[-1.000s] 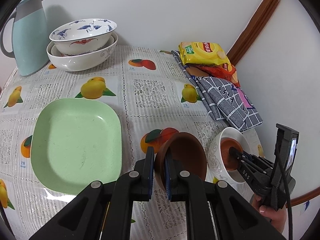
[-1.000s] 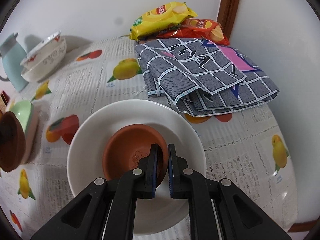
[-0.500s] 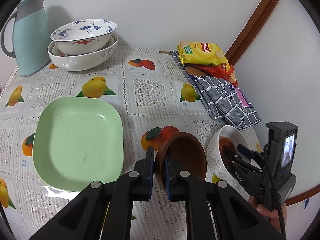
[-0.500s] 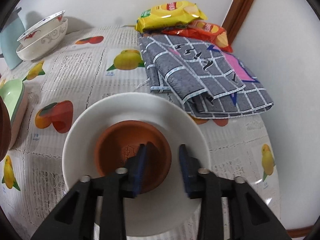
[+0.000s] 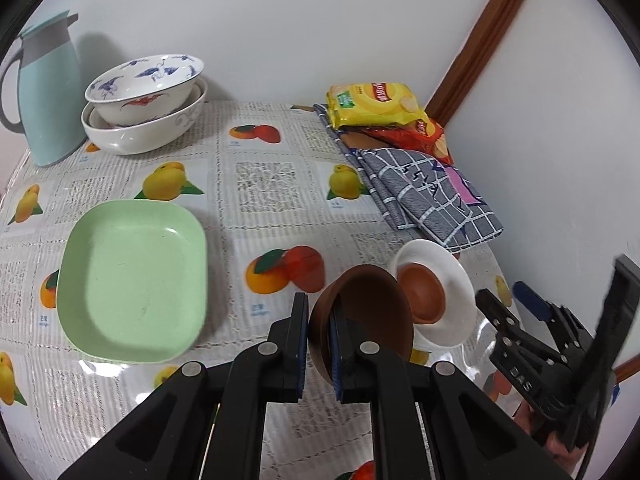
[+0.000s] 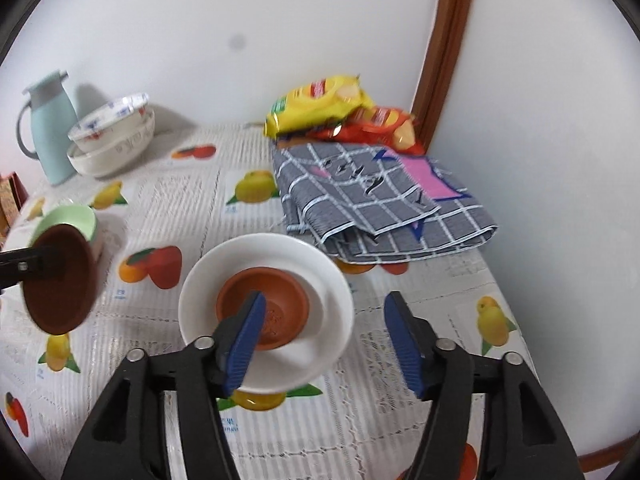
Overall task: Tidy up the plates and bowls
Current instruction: 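Open the right gripper and release the brown bowl inside the white bowl, then lower the left gripper's brown bowl into the white bowl and open it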
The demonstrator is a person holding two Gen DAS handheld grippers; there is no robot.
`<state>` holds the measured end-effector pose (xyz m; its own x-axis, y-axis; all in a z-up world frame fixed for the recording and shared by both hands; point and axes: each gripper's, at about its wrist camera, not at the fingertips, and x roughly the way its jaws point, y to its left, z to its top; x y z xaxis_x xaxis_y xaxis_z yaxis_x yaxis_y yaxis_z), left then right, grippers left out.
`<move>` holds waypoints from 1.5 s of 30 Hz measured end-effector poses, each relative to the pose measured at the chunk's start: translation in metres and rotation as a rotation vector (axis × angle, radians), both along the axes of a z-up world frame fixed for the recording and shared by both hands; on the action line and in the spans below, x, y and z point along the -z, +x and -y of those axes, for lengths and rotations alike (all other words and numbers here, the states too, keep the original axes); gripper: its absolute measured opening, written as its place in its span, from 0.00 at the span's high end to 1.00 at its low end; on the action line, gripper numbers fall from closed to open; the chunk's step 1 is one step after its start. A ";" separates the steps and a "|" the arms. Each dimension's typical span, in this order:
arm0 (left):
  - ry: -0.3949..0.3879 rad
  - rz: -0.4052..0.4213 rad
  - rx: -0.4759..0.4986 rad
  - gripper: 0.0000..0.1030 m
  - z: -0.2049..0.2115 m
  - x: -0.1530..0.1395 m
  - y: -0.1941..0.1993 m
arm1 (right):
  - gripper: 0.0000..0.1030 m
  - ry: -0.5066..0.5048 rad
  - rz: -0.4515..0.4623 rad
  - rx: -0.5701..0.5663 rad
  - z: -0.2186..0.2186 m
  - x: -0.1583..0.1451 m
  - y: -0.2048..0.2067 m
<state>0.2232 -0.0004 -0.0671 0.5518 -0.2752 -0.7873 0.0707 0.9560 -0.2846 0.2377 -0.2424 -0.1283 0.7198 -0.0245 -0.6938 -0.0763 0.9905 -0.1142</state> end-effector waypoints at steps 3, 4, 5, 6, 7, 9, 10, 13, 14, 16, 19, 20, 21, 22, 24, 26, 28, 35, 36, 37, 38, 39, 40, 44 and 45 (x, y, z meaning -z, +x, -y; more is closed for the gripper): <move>0.012 0.012 0.008 0.91 0.014 -0.004 -0.002 | 0.37 -0.004 0.034 0.020 0.013 -0.004 -0.013; 0.007 0.012 0.015 0.91 0.020 -0.005 -0.002 | 0.37 0.006 0.036 0.025 0.017 -0.004 -0.016; 0.008 0.014 0.025 0.91 0.025 -0.006 -0.002 | 0.37 0.026 0.038 0.030 0.023 -0.005 -0.019; 0.012 0.018 0.032 0.91 0.030 -0.007 -0.001 | 0.37 0.048 0.041 0.036 0.029 -0.005 -0.022; 0.020 0.024 0.038 0.91 0.037 -0.009 0.000 | 0.37 0.068 0.047 0.043 0.034 -0.005 -0.026; 0.029 0.034 0.047 0.91 0.047 -0.013 0.002 | 0.37 0.110 0.068 0.066 0.045 -0.006 -0.032; 0.031 0.039 0.053 0.91 0.052 -0.015 0.002 | 0.37 0.127 0.072 0.077 0.051 -0.006 -0.034; 0.030 0.040 0.061 0.91 0.065 -0.016 0.004 | 0.37 0.117 0.058 0.090 0.060 -0.005 -0.039; 0.028 0.038 0.062 0.91 0.068 -0.015 0.006 | 0.37 0.106 0.054 0.091 0.062 -0.004 -0.040; 0.026 0.031 0.062 0.91 0.075 -0.013 0.010 | 0.37 0.093 0.050 0.114 0.067 -0.003 -0.042; 0.037 0.023 0.066 0.91 0.085 -0.010 0.015 | 0.37 0.136 0.024 0.111 0.078 0.001 -0.043; 0.041 0.023 0.067 0.91 0.088 -0.009 0.016 | 0.37 0.147 0.017 0.115 0.081 0.003 -0.043; 0.046 0.024 0.068 0.91 0.090 -0.008 0.018 | 0.37 0.154 0.013 0.119 0.083 0.004 -0.044; 0.050 0.025 0.068 0.91 0.092 -0.008 0.018 | 0.37 0.169 0.005 0.118 0.086 0.005 -0.044; 0.054 0.022 0.069 0.91 0.096 -0.005 0.021 | 0.37 0.189 -0.004 0.115 0.089 0.008 -0.044; 0.058 0.012 0.066 0.91 0.099 0.000 0.026 | 0.37 0.198 -0.014 0.119 0.091 0.011 -0.044; 0.062 0.003 0.062 0.91 0.101 0.005 0.031 | 0.37 0.200 -0.018 0.124 0.092 0.014 -0.044; 0.080 -0.024 0.059 0.90 0.107 0.021 0.045 | 0.37 0.235 -0.021 0.160 0.101 0.023 -0.048; 0.079 -0.028 0.061 0.90 0.108 0.023 0.047 | 0.37 0.244 -0.025 0.163 0.103 0.024 -0.047; 0.079 -0.030 0.061 0.90 0.109 0.024 0.049 | 0.37 0.251 -0.027 0.170 0.106 0.025 -0.047; 0.077 -0.034 0.063 0.90 0.110 0.027 0.051 | 0.37 0.255 -0.026 0.178 0.108 0.026 -0.046; 0.074 -0.037 0.066 0.90 0.111 0.028 0.053 | 0.37 0.258 -0.027 0.183 0.110 0.027 -0.046; 0.072 -0.039 0.068 0.90 0.112 0.030 0.054 | 0.37 0.261 -0.029 0.185 0.111 0.028 -0.046; 0.067 -0.052 0.076 0.90 0.116 0.037 0.061 | 0.37 0.288 -0.033 0.196 0.117 0.030 -0.045; 0.065 -0.055 0.078 0.90 0.117 0.038 0.061 | 0.37 0.293 -0.036 0.196 0.118 0.031 -0.045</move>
